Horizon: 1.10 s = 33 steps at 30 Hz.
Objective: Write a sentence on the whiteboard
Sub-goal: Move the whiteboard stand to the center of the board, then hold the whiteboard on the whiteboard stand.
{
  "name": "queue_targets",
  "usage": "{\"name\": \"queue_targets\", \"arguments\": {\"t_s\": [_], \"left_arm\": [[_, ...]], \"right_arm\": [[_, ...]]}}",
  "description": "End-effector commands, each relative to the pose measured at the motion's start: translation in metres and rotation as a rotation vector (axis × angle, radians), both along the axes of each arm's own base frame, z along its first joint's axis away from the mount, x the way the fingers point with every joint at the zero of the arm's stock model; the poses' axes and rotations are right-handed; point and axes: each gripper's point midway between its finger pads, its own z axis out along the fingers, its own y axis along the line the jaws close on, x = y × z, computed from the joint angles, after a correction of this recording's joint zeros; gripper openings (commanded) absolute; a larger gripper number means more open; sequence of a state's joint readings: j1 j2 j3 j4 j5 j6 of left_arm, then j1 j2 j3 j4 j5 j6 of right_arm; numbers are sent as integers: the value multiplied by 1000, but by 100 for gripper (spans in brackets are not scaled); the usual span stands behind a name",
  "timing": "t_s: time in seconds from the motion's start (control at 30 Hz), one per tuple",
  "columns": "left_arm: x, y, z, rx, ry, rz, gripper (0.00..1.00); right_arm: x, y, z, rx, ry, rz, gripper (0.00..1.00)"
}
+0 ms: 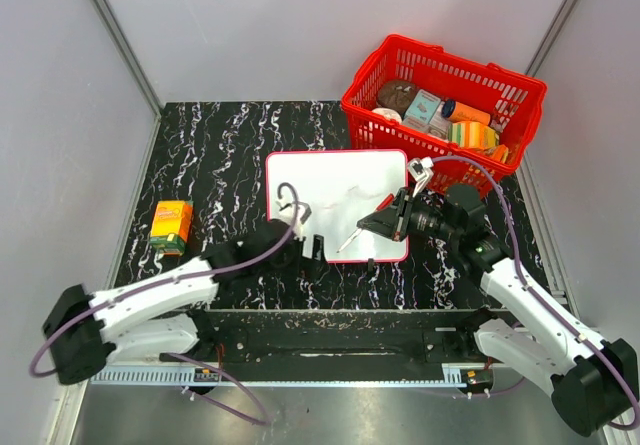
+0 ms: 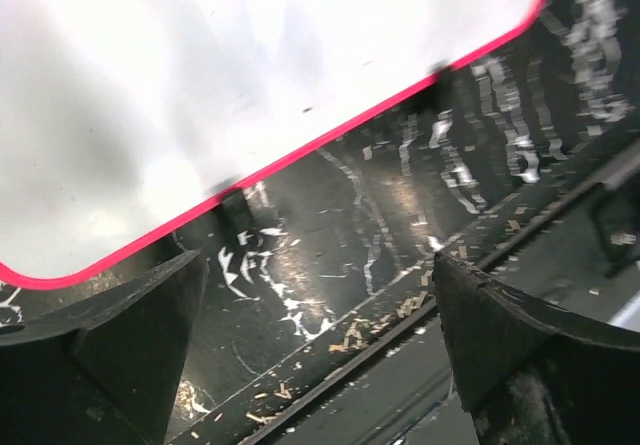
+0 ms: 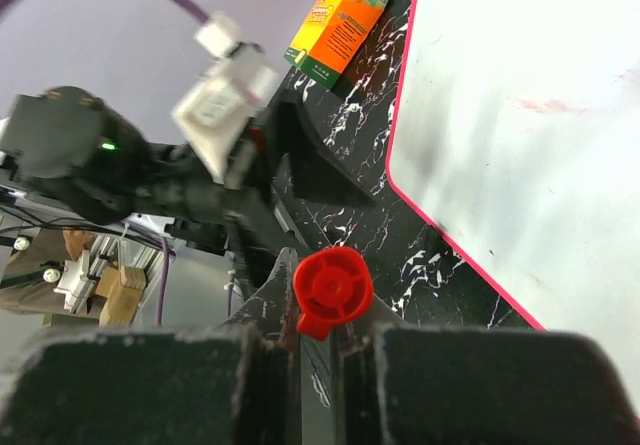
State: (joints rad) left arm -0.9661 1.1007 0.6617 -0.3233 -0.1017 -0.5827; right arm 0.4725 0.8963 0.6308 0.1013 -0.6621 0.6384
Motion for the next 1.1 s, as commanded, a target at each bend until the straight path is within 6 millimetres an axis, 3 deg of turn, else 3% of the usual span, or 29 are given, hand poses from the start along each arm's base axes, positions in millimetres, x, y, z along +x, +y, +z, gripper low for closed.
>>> {"name": "queue_targets", "arguments": {"t_s": [0.0, 0.03, 0.13, 0.53, 0.7, 1.07], "left_arm": [[-2, -8, 42, -185, -116, -56, 99], [2, -2, 53, -226, -136, -41, 99], [6, 7, 59, -289, -116, -48, 99], [33, 33, 58, -338, -93, 5, 99], [39, 43, 68, -373, -116, 17, 99], [58, 93, 87, -465, -168, 219, 99]], "right_arm": [[0, 0, 25, 13, -82, -4, 0], [0, -1, 26, 14, -85, -4, 0], [-2, -2, 25, 14, -88, -7, 0], [-2, -1, 18, -1, -71, 5, 0], [0, -2, 16, -11, -69, -4, 0], [9, -7, 10, -47, -46, -68, 0]]}}
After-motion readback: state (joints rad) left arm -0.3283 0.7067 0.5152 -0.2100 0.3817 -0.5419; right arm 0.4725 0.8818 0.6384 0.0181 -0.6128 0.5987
